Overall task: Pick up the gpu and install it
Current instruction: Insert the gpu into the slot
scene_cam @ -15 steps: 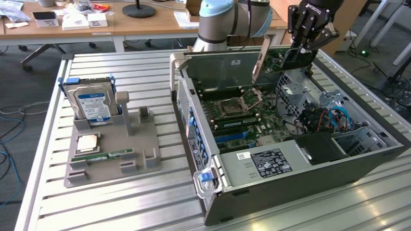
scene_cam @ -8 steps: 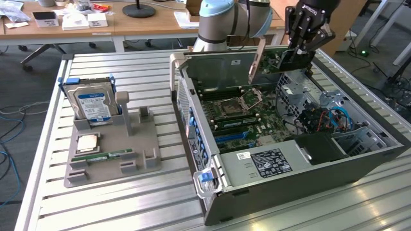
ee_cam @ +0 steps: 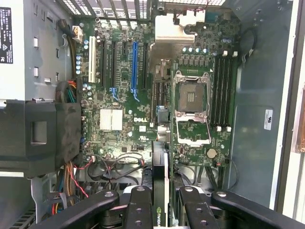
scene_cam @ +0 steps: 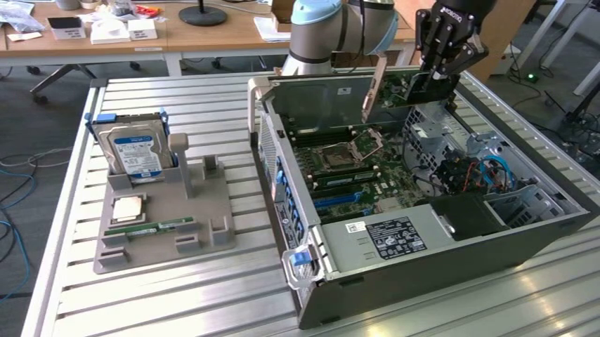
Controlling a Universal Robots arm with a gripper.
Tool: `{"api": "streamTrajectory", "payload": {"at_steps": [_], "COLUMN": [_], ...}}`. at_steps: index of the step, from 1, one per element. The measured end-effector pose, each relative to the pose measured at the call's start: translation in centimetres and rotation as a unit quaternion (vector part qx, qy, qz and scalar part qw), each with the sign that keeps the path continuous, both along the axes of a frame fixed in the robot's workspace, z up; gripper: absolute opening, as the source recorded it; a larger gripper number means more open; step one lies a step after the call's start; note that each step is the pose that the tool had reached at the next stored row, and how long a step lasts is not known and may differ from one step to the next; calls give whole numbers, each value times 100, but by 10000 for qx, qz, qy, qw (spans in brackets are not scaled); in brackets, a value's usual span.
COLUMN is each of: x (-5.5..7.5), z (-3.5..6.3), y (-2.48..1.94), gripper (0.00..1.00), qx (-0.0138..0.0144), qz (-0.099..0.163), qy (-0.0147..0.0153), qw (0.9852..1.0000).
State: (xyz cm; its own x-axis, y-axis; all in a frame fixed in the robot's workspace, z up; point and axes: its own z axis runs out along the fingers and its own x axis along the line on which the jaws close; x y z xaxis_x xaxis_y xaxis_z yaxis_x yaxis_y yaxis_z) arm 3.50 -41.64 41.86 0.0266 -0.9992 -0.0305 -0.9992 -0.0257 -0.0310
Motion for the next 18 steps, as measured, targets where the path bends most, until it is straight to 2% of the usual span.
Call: {"api": "streamTrajectory", "payload": {"at_steps": [3, 5, 7, 11, 12, 18], "x": [0, -1, 1, 0, 0, 0], "z": [0, 1, 1, 0, 1, 0], "y": [0, 0, 0, 0, 0, -9], "gripper": [27, 27, 27, 27, 27, 27], "qx": [0, -1, -1, 0, -1, 0], "qz": [0, -1, 0, -3, -5, -28], "qy": [2, 13, 38, 119, 131, 162], "qw": [10000, 10000, 10000, 9999, 9999, 9999]}}
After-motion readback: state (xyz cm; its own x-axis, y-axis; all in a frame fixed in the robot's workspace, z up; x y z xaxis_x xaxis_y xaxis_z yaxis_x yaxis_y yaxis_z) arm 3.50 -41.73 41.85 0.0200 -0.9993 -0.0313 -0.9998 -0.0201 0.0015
